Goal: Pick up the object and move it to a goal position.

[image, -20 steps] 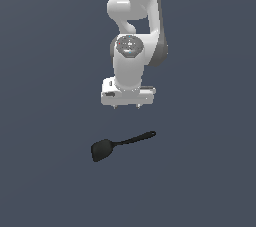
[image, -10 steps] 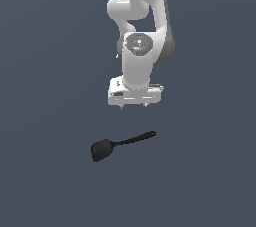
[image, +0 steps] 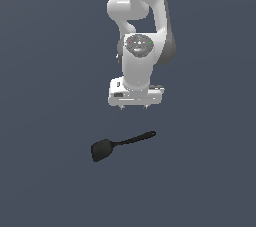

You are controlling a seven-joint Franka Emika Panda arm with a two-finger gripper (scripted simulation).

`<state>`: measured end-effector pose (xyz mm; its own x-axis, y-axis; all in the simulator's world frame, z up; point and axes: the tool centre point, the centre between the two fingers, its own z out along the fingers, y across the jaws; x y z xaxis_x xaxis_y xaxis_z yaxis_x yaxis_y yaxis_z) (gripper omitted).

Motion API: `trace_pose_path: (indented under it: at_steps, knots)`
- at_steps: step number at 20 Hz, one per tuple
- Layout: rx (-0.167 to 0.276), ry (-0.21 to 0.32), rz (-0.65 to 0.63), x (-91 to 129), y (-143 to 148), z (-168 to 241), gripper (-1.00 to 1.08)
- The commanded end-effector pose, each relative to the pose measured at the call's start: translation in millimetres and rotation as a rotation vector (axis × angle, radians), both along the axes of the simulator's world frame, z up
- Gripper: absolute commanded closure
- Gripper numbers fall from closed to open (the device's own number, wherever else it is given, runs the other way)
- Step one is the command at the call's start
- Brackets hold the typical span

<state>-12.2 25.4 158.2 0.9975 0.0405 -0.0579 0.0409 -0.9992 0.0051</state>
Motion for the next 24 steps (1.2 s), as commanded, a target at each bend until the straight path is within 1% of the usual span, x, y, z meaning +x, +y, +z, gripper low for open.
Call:
trace_pose_path:
  at_steps: [1, 9, 24]
  knots:
    - [0.0, -0.001, -0.031, 2.5, -1.0, -2.1, -0.92]
    - [0.0, -0.006, -0.196, 16.1, -6.1, -13.0, -0.92]
    - [-0.009, -0.021, -0.647, 51.1, -21.4, -45.1, -0.92]
